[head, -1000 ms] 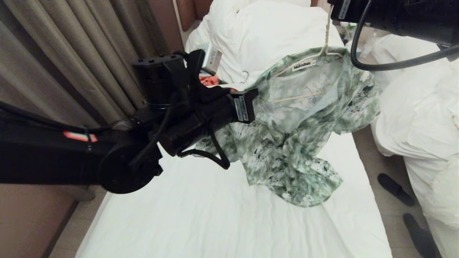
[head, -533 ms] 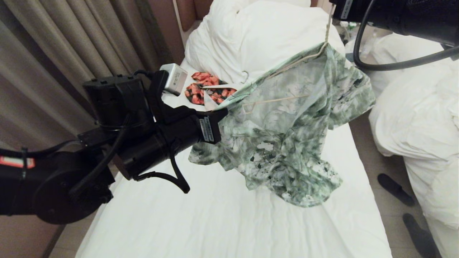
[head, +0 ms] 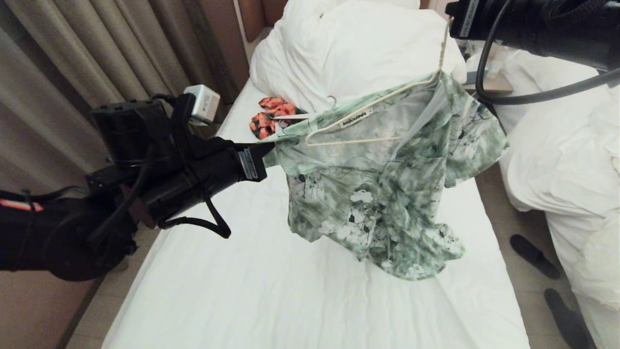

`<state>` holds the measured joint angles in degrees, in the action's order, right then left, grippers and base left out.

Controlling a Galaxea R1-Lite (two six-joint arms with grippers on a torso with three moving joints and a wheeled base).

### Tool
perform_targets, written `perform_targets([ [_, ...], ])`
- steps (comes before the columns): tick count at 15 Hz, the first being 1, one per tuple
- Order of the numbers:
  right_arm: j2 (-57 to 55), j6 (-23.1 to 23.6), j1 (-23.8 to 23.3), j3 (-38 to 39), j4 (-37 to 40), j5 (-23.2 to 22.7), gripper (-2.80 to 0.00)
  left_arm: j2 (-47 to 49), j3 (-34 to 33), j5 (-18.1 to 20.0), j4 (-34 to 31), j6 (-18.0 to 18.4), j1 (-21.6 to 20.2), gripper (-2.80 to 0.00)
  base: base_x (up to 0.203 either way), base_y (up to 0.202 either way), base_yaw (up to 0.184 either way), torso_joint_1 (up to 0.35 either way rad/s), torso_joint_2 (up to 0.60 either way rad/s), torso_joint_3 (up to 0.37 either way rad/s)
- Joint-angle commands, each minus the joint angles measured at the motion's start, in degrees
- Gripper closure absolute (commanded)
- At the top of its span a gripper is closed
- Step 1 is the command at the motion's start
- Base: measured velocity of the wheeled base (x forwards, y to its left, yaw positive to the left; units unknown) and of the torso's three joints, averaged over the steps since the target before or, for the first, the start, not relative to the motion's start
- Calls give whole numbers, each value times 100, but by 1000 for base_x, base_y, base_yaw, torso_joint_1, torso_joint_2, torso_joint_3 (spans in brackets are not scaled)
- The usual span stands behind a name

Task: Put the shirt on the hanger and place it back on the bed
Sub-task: Take the clothes hanger out of the clothes

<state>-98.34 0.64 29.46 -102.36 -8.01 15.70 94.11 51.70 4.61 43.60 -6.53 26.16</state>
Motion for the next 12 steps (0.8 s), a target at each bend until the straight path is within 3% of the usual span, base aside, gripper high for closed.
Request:
perform_targets([
  [1, -27, 15, -2, 32, -8, 3, 0, -164, 57, 179, 43, 1, -160, 0, 0, 0, 0, 0, 0, 0],
  [8, -221, 24, 0, 15, -259, 3, 0, 694, 7, 165, 103, -37, 166, 0, 0, 0, 0, 0, 0, 0],
  [12, -372, 15, -2, 15, -293, 3, 0, 1636, 141, 43, 1147, 28, 237, 0, 0, 0, 0, 0, 0, 0],
])
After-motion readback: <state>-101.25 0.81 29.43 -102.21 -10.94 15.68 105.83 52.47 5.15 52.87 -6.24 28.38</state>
